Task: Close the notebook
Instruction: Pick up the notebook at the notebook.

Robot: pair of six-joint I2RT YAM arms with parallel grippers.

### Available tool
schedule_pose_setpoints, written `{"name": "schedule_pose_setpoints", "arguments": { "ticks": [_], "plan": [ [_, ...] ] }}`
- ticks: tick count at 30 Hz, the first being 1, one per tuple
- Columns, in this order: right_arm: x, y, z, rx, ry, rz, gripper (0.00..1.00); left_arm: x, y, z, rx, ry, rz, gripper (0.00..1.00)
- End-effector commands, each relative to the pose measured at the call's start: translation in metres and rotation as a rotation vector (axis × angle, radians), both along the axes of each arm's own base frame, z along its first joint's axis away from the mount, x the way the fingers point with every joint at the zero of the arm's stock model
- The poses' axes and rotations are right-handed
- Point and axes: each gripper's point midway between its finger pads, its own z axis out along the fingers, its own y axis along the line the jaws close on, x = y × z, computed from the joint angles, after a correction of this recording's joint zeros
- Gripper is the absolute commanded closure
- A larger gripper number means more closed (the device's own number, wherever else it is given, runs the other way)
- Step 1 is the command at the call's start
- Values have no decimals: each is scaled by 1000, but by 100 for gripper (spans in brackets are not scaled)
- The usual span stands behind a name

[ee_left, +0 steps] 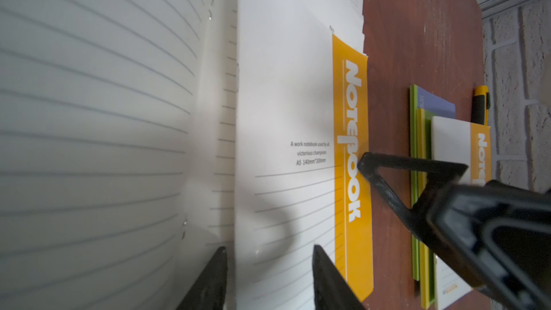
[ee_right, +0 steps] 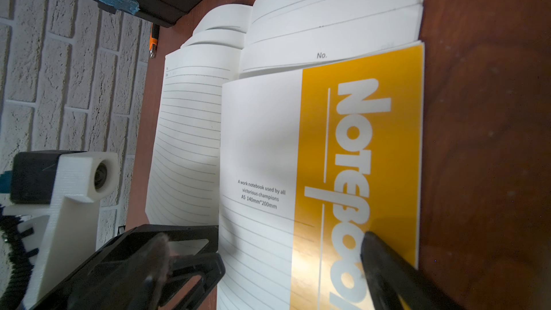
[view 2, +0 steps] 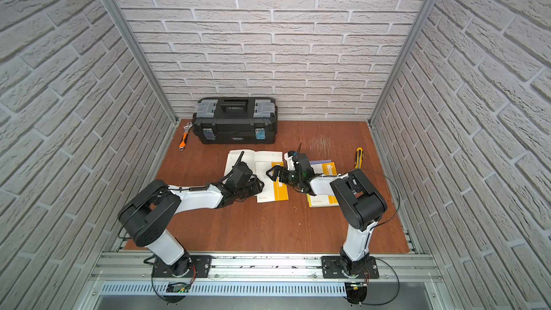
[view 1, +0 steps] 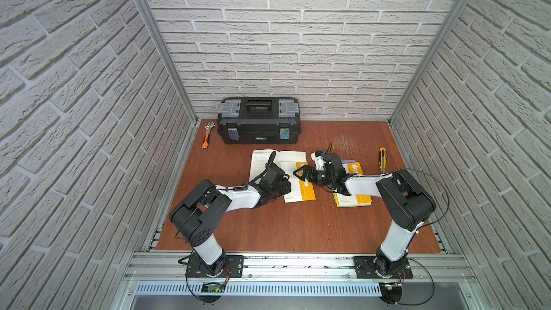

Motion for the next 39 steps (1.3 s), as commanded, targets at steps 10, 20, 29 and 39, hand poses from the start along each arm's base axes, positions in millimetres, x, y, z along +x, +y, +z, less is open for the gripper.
{"name": "schedule_pose_setpoints", "arguments": {
  "ticks": [10, 20, 29, 39],
  "plan": [
    [-17, -10, -21, -40, 79, 2, 0, 14, -22, 14, -120, -49, -17, 71],
    [-18, -10, -19, -37, 76, 4, 0, 12, -28, 29, -143, -83, -49, 92],
    [-9, -4, 65, -29, -48, 50, 0, 9, -32, 53, -155, -123, -73, 92],
    [-17, -22, 176, 41, -183, 56, 0, 4, -47, 101, -174, -179, -117, 90]
  ]
}}
